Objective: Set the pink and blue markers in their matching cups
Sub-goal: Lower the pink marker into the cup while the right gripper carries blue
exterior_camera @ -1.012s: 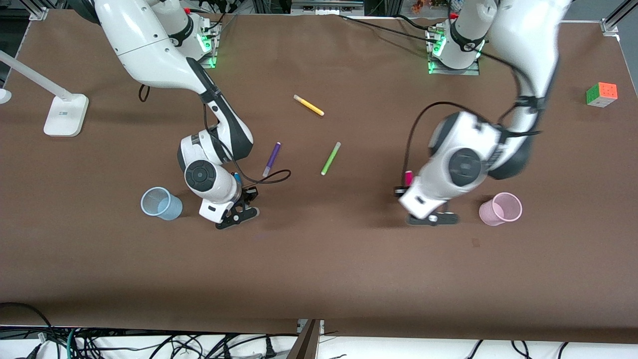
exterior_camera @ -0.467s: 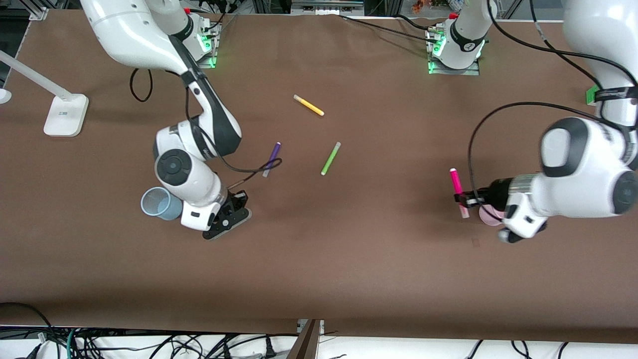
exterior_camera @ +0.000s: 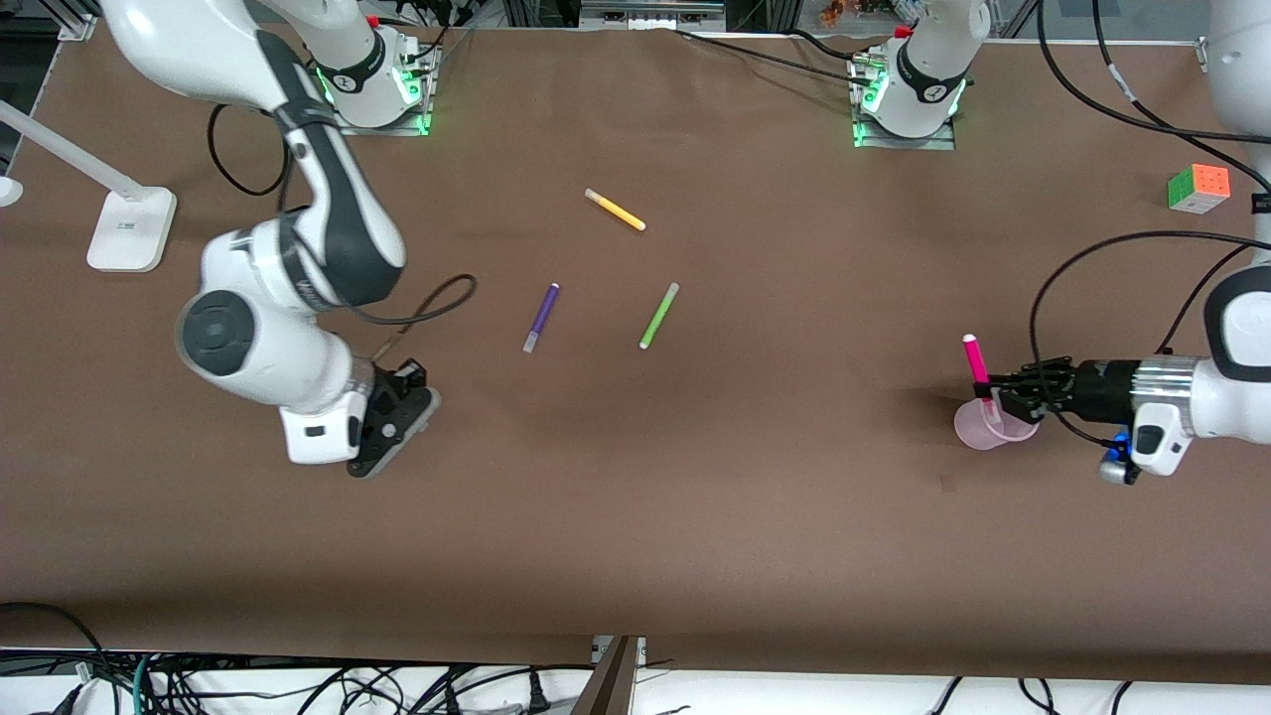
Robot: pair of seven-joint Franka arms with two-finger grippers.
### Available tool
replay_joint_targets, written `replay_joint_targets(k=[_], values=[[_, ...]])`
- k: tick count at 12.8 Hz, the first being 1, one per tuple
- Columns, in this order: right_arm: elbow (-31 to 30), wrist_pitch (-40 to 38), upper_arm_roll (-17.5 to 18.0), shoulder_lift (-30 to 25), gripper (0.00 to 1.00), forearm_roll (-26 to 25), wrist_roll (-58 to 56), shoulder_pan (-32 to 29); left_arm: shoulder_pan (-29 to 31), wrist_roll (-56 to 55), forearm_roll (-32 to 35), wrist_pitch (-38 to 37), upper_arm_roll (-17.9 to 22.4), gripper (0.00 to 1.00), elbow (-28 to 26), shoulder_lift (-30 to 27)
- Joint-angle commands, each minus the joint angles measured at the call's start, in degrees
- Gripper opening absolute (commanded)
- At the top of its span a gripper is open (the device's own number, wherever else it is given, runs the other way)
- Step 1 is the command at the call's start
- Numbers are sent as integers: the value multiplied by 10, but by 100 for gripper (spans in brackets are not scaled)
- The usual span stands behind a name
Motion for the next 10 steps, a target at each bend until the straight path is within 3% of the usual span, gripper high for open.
replay_joint_targets(k=[1, 6, 10], values=[[-3, -29, 4, -12, 0, 54, -150, -34, 45, 7, -52, -17, -8, 0, 4, 27], [-13, -42, 5, -12, 0, 125, -317, -82, 104, 53, -82, -45, -8, 0, 3, 75], [-33, -63, 5, -10, 0, 180, -423, -112, 110, 84, -84, -41, -8, 0, 4, 103]])
